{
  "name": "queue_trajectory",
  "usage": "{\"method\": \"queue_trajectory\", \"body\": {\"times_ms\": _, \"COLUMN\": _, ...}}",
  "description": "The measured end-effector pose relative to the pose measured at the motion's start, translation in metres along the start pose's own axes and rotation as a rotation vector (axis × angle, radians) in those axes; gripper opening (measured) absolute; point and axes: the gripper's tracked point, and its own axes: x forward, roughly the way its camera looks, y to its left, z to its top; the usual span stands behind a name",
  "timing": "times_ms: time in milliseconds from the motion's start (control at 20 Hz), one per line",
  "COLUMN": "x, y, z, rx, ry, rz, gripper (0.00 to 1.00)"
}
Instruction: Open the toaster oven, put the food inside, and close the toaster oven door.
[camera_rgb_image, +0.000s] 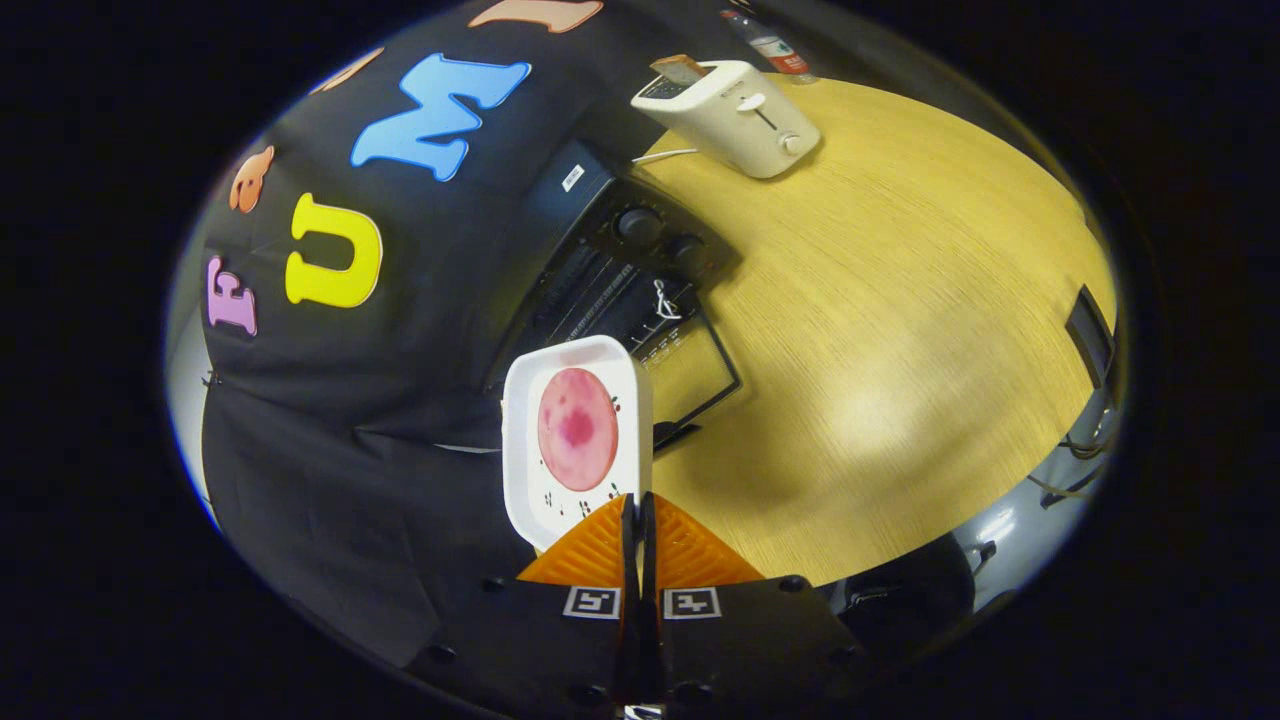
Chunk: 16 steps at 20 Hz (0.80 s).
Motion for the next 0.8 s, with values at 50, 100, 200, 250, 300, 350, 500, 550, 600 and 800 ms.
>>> {"method": "queue_trajectory", "body": {"times_ms": 50, "x": 0.013, "y": 0.005, "z": 0.002, "rx": -0.001, "ry": 0.008, "rz": -0.001, "gripper": 0.02}}
{"method": "queue_trajectory", "body": {"times_ms": 100, "x": 0.022, "y": 0.008, "z": 0.003, "rx": 0.006, "ry": 0.014, "rz": 0.003, "gripper": 0.02}}
{"method": "queue_trajectory", "body": {"times_ms": 200, "x": 0.041, "y": 0.014, "z": 0.006, "rx": 0.024, "ry": 0.018, "rz": 0.008, "gripper": 0.02}}
{"method": "queue_trajectory", "body": {"times_ms": 250, "x": 0.051, "y": 0.015, "z": 0.009, "rx": 0.032, "ry": 0.014, "rz": 0.01, "gripper": 0.02}}
{"method": "queue_trajectory", "body": {"times_ms": 300, "x": 0.06, "y": 0.016, "z": 0.009, "rx": 0.042, "ry": 0.015, "rz": 0.013, "gripper": 0.02}}
{"method": "queue_trajectory", "body": {"times_ms": 350, "x": 0.07, "y": 0.015, "z": 0.012, "rx": 0.06, "ry": 0.011, "rz": 0.009, "gripper": 0.02}}
{"method": "queue_trajectory", "body": {"times_ms": 500, "x": 0.099, "y": 0.014, "z": 0.021, "rx": 0.135, "ry": -0.015, "rz": 0.007, "gripper": 0.02}}
{"method": "queue_trajectory", "body": {"times_ms": 550, "x": 0.108, "y": 0.015, "z": 0.026, "rx": 0.152, "ry": -0.027, "rz": 0.007, "gripper": 0.02}}
{"method": "queue_trajectory", "body": {"times_ms": 600, "x": 0.115, "y": 0.014, "z": 0.031, "rx": 0.163, "ry": -0.049, "rz": -0.001, "gripper": 0.02}}
{"method": "queue_trajectory", "body": {"times_ms": 800, "x": 0.141, "y": 0.015, "z": 0.047, "rx": 0.231, "ry": -0.118, "rz": -0.015, "gripper": 0.02}}
